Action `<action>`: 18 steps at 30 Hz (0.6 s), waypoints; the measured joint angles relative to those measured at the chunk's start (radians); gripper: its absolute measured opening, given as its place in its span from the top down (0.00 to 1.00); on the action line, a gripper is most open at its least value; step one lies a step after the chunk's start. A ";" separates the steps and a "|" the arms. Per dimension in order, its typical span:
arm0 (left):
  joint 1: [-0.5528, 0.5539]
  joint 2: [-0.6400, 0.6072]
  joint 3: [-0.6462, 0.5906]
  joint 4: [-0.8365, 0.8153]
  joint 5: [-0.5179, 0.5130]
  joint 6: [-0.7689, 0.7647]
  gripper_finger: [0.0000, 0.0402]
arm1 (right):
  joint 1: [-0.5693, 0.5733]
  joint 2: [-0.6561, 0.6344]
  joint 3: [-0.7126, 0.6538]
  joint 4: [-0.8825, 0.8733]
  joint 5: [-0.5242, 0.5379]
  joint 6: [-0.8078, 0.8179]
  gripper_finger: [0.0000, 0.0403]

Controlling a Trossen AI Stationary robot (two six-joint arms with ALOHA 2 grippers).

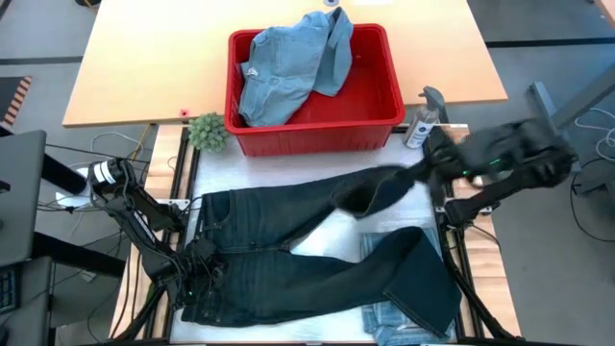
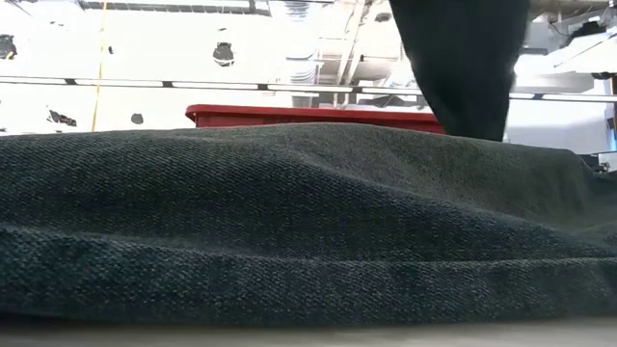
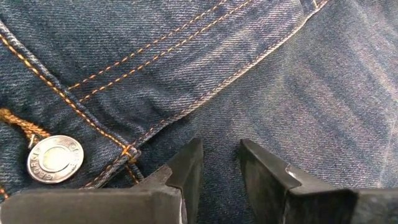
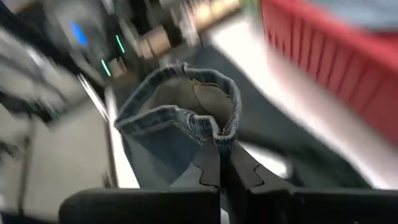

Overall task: Fold Laundry from Bin
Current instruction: Fold the blue denim pants

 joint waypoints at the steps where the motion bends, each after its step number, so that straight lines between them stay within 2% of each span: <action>1: 0.000 0.000 0.000 0.000 0.000 0.000 0.75 | 0.000 -0.026 0.000 0.039 0.012 -0.011 0.94; 6: 0.000 0.000 0.000 -0.008 0.000 0.000 0.75 | -0.002 -0.123 0.000 0.203 0.060 -0.102 0.94; 9: 0.000 0.000 0.000 -0.007 0.000 -0.001 0.75 | -0.013 -0.160 0.001 0.198 0.123 -0.101 0.94; 13: 0.000 0.000 0.000 -0.008 -0.001 -0.010 0.75 | -0.041 -0.176 0.002 0.066 0.222 -0.048 0.94; 18: 0.000 0.000 0.000 -0.008 -0.001 -0.010 0.75 | -0.100 -0.145 0.001 -0.169 0.300 0.123 0.94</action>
